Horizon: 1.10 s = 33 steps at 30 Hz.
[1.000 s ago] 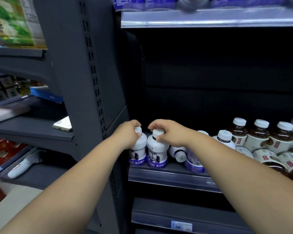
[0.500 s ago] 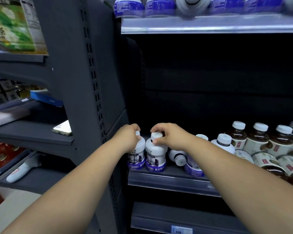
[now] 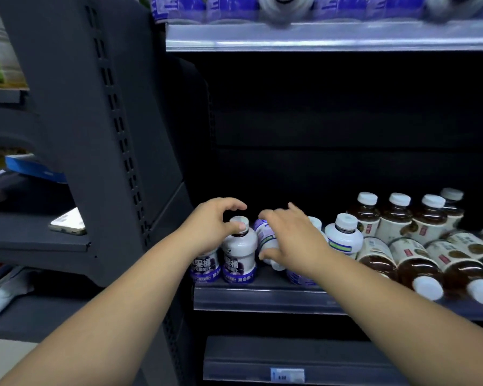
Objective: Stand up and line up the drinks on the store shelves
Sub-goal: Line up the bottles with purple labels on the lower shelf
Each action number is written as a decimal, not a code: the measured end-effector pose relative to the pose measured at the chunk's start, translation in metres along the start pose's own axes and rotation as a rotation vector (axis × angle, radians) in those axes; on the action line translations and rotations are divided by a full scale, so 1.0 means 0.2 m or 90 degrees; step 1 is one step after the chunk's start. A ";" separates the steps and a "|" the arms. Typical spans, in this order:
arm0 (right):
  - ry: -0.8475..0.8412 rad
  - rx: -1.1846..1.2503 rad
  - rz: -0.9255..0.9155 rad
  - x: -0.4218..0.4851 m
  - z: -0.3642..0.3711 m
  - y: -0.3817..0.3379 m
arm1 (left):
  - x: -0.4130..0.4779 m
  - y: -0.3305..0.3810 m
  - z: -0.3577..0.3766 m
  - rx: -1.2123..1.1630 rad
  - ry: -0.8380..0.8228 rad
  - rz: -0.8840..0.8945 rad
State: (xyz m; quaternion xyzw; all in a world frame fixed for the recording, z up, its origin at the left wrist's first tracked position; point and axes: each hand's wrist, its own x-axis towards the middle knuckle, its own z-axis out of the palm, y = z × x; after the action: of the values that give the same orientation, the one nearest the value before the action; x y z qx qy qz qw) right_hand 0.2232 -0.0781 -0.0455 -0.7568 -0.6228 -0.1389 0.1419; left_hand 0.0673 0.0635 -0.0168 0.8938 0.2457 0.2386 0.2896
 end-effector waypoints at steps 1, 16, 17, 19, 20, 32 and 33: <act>0.019 -0.084 -0.006 -0.04 0.05 0.01 | 0.01 0.00 0.02 0.005 -0.004 0.001; -0.030 -0.325 0.084 -0.12 0.24 -0.02 | 0.02 -0.02 0.06 0.080 0.022 0.002; -0.032 -0.324 0.078 -0.11 0.25 -0.01 | 0.01 -0.01 0.06 0.093 0.022 0.003; -0.065 -0.345 0.077 -0.10 0.23 -0.03 | 0.00 -0.01 0.05 0.107 0.016 0.006; -0.108 -0.368 0.086 -0.10 0.21 -0.05 | 0.00 -0.01 0.05 0.115 0.013 0.014; -0.215 -0.476 -0.042 -0.09 0.19 -0.12 | -0.01 -0.03 0.05 0.129 -0.023 0.032; -0.218 -0.467 -0.039 -0.09 0.19 -0.12 | -0.01 -0.03 0.05 0.125 -0.023 0.030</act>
State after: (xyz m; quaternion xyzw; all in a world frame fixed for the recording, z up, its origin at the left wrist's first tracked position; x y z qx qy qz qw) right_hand 0.1971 -0.0753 -0.0862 -0.7507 -0.5686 -0.2282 -0.2471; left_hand 0.0702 0.0623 -0.0287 0.9277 0.2413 0.2038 0.1990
